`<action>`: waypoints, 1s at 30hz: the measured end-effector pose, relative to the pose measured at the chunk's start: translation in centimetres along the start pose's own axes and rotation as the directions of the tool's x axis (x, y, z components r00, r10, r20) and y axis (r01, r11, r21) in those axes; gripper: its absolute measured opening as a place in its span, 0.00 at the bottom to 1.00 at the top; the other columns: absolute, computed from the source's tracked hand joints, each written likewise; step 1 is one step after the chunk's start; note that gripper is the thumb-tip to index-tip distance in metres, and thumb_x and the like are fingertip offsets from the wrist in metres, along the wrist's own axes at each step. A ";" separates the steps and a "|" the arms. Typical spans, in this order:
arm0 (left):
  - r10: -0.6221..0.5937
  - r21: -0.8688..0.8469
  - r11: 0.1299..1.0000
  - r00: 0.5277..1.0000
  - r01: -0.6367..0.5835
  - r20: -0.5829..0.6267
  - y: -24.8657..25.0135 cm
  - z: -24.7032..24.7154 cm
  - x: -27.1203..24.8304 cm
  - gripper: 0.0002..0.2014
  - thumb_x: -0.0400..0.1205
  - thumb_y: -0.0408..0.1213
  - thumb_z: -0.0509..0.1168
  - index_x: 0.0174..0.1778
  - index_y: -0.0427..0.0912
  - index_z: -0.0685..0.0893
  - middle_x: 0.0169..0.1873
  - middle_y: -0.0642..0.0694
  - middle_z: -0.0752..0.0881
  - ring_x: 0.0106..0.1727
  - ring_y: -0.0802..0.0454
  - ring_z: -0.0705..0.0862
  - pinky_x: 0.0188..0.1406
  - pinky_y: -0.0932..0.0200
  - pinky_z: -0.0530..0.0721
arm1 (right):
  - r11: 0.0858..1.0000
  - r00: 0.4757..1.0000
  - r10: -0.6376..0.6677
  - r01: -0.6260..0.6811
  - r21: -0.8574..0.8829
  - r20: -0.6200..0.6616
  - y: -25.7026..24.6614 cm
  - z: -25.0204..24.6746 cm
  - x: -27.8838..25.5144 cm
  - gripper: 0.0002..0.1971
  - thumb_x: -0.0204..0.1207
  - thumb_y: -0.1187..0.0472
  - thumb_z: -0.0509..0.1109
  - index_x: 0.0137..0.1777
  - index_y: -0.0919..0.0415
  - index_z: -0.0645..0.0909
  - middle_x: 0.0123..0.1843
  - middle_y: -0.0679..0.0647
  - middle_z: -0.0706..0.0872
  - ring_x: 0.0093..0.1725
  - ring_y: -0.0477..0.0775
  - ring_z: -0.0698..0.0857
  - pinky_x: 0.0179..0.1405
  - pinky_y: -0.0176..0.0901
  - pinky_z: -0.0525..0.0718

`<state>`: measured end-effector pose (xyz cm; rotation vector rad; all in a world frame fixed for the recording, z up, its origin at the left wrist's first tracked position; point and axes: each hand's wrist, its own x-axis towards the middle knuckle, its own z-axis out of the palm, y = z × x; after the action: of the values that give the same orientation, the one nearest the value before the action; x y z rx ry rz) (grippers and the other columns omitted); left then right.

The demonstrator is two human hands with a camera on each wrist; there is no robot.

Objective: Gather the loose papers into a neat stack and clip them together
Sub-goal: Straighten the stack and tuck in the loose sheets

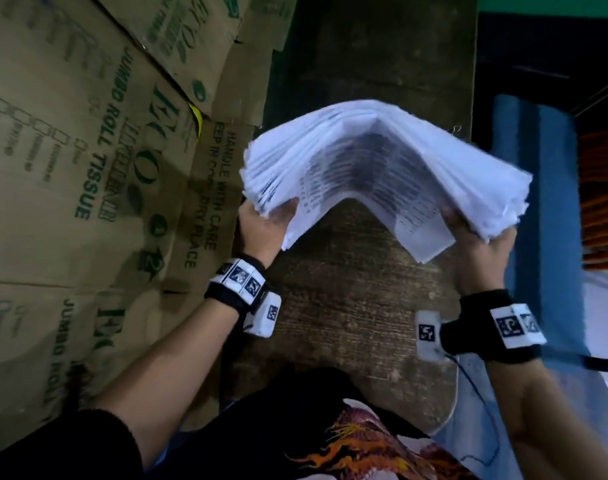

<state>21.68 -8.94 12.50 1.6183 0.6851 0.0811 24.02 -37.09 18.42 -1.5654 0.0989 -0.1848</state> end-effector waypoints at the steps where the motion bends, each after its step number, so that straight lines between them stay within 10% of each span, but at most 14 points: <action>1: -0.060 0.098 0.993 0.998 0.058 0.016 -1.2 -0.6 0.0 0.35 0.71 0.59 0.74 0.64 0.33 0.83 0.61 0.47 0.84 0.60 0.60 0.79 0.55 0.81 0.74 | 0.999 0.999 0.024 -0.025 -0.034 -0.034 1.1 -0.3 -0.4 0.20 0.72 0.79 0.71 0.60 0.61 0.80 0.53 0.40 0.88 0.47 0.28 0.85 0.58 0.36 0.84; 4: -0.112 0.172 0.981 0.985 0.088 0.132 -3.7 -1.8 -0.2 0.32 0.71 0.50 0.77 0.65 0.31 0.81 0.59 0.49 0.81 0.60 0.55 0.80 0.69 0.68 0.72 | 0.967 0.988 0.146 -0.130 -0.217 0.057 4.7 -1.8 -1.5 0.24 0.65 0.74 0.71 0.61 0.56 0.82 0.52 0.38 0.88 0.49 0.26 0.84 0.55 0.30 0.81; 7: 0.017 0.278 0.958 0.984 -0.067 0.177 -2.7 -2.6 -0.4 0.22 0.73 0.38 0.74 0.61 0.36 0.80 0.57 0.50 0.82 0.60 0.58 0.81 0.60 0.71 0.70 | 0.942 0.961 0.274 -0.262 -0.208 0.026 6.2 -3.0 -1.1 0.25 0.52 0.55 0.72 0.54 0.51 0.77 0.41 0.32 0.89 0.42 0.29 0.85 0.46 0.28 0.83; 10: 0.212 0.109 0.962 0.939 -0.249 0.270 -1.9 -4.1 1.3 0.23 0.67 0.38 0.73 0.54 0.34 0.75 0.52 0.46 0.85 0.56 0.47 0.85 0.56 0.44 0.82 | 0.974 0.985 0.169 -0.160 -0.159 0.045 5.9 -3.3 -0.1 0.24 0.56 0.71 0.66 0.53 0.54 0.76 0.42 0.38 0.87 0.42 0.34 0.83 0.45 0.28 0.80; 16: 0.268 0.100 0.942 0.900 -0.319 0.344 -0.3 -4.3 2.6 0.22 0.64 0.41 0.69 0.56 0.45 0.79 0.50 0.58 0.85 0.55 0.66 0.83 0.56 0.61 0.82 | 0.982 0.973 0.149 -0.124 -0.144 0.178 6.0 -3.1 1.2 0.26 0.56 0.79 0.61 0.57 0.67 0.77 0.44 0.36 0.88 0.44 0.35 0.83 0.46 0.30 0.80; 20: 0.178 0.101 0.969 0.922 -0.224 0.344 -0.5 -4.1 3.1 0.21 0.63 0.39 0.70 0.53 0.45 0.79 0.48 0.53 0.84 0.50 0.51 0.83 0.50 0.50 0.81 | 0.973 0.964 0.154 -0.110 -0.201 0.219 6.1 -3.2 1.6 0.27 0.55 0.78 0.63 0.56 0.61 0.78 0.44 0.35 0.88 0.45 0.33 0.83 0.46 0.28 0.79; 25: 0.015 0.035 0.999 0.970 -0.024 0.243 -0.3 -2.3 2.2 0.18 0.65 0.37 0.75 0.50 0.49 0.80 0.52 0.46 0.83 0.56 0.48 0.81 0.67 0.43 0.78 | 0.976 0.983 0.127 -0.099 -0.195 0.133 6.6 -2.5 1.7 0.16 0.66 0.80 0.72 0.51 0.66 0.83 0.43 0.38 0.91 0.44 0.36 0.87 0.46 0.34 0.84; 30: 0.040 0.035 0.998 0.995 -0.044 0.091 0.9 -3.2 2.1 0.21 0.72 0.28 0.75 0.45 0.56 0.72 0.33 0.74 0.85 0.40 0.83 0.81 0.52 0.67 0.77 | 0.977 0.994 0.064 -0.044 -0.208 0.091 4.8 -3.5 2.4 0.13 0.67 0.78 0.69 0.43 0.59 0.82 0.38 0.38 0.90 0.40 0.36 0.84 0.41 0.38 0.82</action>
<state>22.38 -5.15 13.16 1.6618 0.5859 0.0256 26.00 -41.03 13.70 -1.7734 0.0865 -0.0563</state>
